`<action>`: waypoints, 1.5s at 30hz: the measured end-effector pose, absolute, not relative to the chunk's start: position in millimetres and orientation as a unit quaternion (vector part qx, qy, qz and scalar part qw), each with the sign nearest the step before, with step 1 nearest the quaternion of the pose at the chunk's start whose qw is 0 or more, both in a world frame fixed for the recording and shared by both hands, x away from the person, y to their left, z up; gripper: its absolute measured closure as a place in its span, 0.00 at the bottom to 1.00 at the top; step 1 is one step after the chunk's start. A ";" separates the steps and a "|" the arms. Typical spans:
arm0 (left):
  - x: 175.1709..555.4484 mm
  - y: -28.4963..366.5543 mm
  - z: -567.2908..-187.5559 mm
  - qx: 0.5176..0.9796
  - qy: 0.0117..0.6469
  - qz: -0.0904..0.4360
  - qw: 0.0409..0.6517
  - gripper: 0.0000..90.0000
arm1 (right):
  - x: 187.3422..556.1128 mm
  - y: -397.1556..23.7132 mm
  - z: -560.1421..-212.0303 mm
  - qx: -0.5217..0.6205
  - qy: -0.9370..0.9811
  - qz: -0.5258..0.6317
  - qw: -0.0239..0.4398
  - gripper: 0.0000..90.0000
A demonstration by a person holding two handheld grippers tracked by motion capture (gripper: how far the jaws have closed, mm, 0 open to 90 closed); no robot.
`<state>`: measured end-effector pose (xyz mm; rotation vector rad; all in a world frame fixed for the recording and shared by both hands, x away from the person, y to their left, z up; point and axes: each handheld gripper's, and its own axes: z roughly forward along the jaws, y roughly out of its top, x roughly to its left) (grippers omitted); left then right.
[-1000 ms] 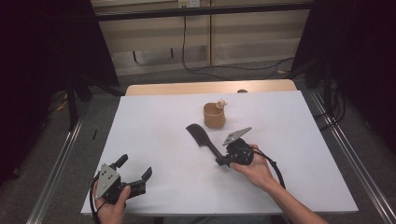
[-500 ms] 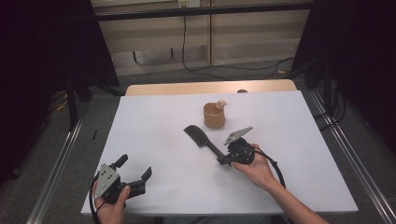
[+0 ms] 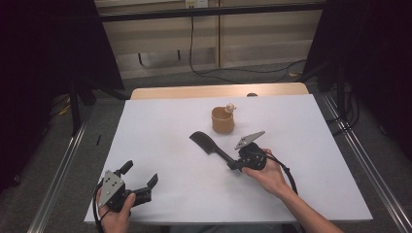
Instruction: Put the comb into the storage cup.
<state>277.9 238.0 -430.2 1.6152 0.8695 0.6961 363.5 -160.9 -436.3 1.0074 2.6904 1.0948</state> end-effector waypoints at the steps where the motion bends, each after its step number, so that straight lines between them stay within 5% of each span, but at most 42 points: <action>1: 278.0 238.2 -430.1 0.685 0.368 0.296 0.555 0.05 | 363.4 -161.2 -436.2 0.327 0.874 0.357 0.034 1.00; 22: 278.2 238.1 -430.4 0.685 0.367 0.293 0.557 0.05 | 360.6 -172.3 -414.3 0.309 0.847 0.431 0.034 0.94; 27: 278.2 237.9 -430.3 0.685 0.367 0.293 0.557 0.05 | 361.1 -175.2 -406.8 0.310 0.839 0.444 0.044 0.79; 36: 279.2 237.4 -430.9 0.685 0.369 0.292 0.556 0.05 | 367.4 -172.9 -403.2 0.327 0.839 0.430 0.064 0.24; 45: 279.0 238.8 -430.5 0.684 0.368 0.292 0.558 0.05 | 377.1 -165.0 -406.1 0.342 0.831 0.431 0.089 0.13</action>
